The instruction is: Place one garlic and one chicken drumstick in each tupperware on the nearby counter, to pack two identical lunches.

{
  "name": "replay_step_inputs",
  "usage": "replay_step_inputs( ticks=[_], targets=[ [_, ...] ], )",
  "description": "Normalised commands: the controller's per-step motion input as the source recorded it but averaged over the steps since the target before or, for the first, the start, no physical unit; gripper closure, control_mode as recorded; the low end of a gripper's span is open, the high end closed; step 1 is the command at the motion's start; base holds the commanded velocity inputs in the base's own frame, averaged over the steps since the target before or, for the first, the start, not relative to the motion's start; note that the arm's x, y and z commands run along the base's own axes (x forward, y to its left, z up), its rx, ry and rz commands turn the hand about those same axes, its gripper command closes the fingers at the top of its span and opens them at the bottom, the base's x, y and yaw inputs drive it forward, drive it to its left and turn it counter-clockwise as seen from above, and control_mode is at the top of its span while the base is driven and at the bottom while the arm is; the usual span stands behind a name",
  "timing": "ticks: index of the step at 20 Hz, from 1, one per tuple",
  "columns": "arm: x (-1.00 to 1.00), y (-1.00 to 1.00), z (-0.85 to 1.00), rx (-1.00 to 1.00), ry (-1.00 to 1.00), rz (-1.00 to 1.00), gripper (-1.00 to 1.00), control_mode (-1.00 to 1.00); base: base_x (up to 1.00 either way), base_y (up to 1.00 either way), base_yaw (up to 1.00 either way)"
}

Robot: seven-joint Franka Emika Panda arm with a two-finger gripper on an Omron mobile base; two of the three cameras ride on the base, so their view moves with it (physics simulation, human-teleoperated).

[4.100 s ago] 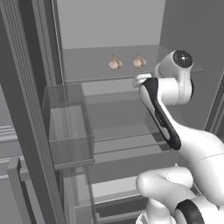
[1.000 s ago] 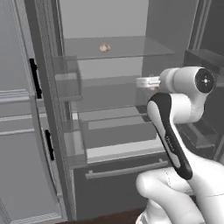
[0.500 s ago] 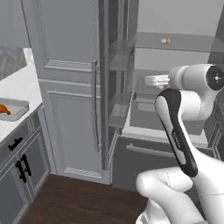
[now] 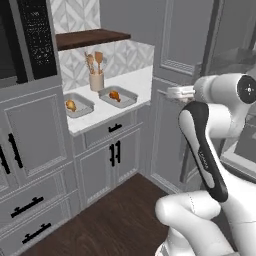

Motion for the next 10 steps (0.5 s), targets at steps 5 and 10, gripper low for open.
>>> replay_step_inputs(
  ticks=[5, 10],
  targets=[
    [0.0, 0.0, 0.0, 0.0, 0.0, 0.0, 1.0, 1.0, 1.0, -0.12, 0.22],
    [0.0, 0.0, 0.0, 0.0, 0.0, 0.0, 1.0, 1.0, 1.0, -0.12, 0.05]
  ],
)
